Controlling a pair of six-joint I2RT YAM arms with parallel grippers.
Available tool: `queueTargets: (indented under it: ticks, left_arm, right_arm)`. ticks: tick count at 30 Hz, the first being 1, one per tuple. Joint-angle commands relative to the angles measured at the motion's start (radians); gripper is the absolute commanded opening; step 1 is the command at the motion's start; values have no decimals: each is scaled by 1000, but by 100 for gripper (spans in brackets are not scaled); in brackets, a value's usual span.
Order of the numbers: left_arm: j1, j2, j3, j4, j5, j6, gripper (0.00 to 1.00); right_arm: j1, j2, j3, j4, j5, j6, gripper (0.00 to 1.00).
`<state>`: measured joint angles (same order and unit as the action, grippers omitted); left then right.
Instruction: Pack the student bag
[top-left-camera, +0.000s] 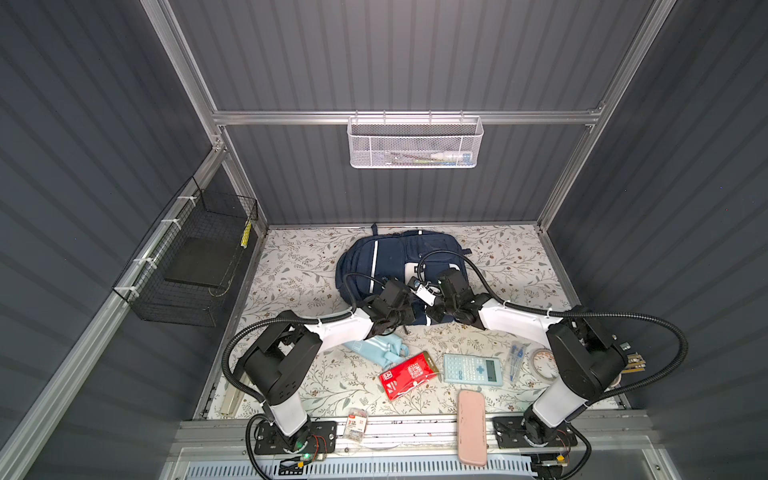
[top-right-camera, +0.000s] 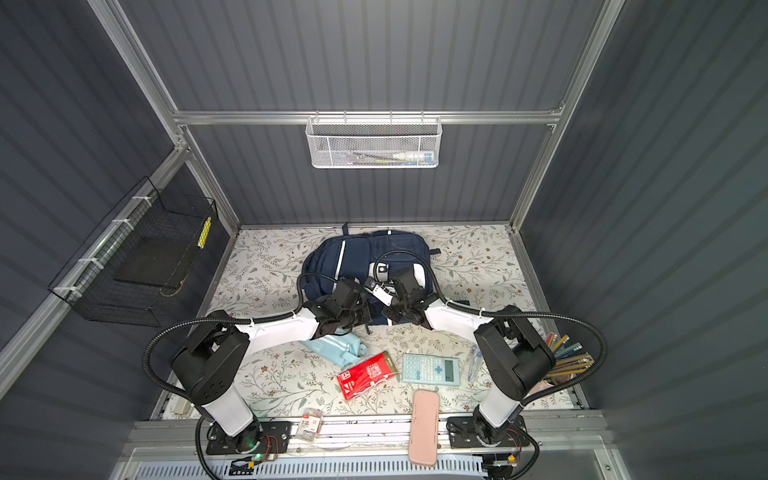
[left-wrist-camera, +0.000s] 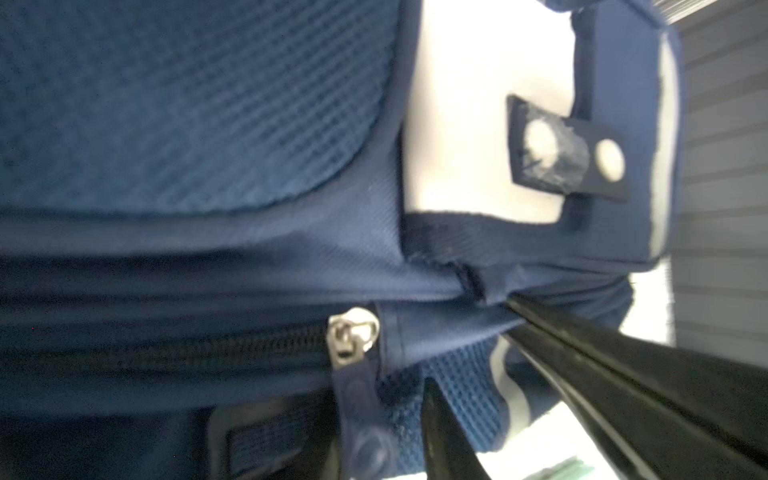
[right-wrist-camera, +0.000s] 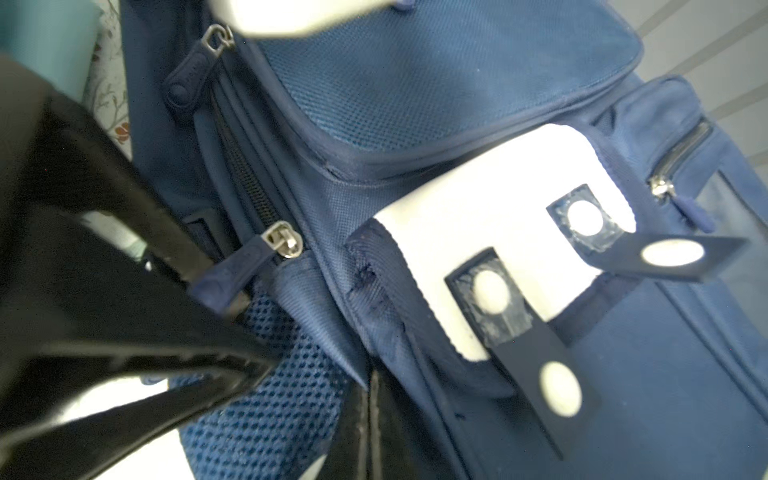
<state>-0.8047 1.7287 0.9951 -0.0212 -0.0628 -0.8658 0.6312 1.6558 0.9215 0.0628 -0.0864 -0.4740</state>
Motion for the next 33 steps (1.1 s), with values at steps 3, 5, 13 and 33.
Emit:
queueTargets:
  ticks: [3,5,13,33]
  left_arm:
    - [-4,7,25,-152,-142,105,30]
    - [11,-8,12,-136,-131,101,30]
    - [81,25,-16,-12,26,91,21]
    - [223,-111,-18,-229,-37,226,0]
  right_arm:
    - [10,-22,-7,54,-32,31,0]
    - [10,-22,-12,54,-29,28,0]
    - [13,-10,-18,45,-24,29,0]
    - [31,-58,-20,-49,223,-16,0]
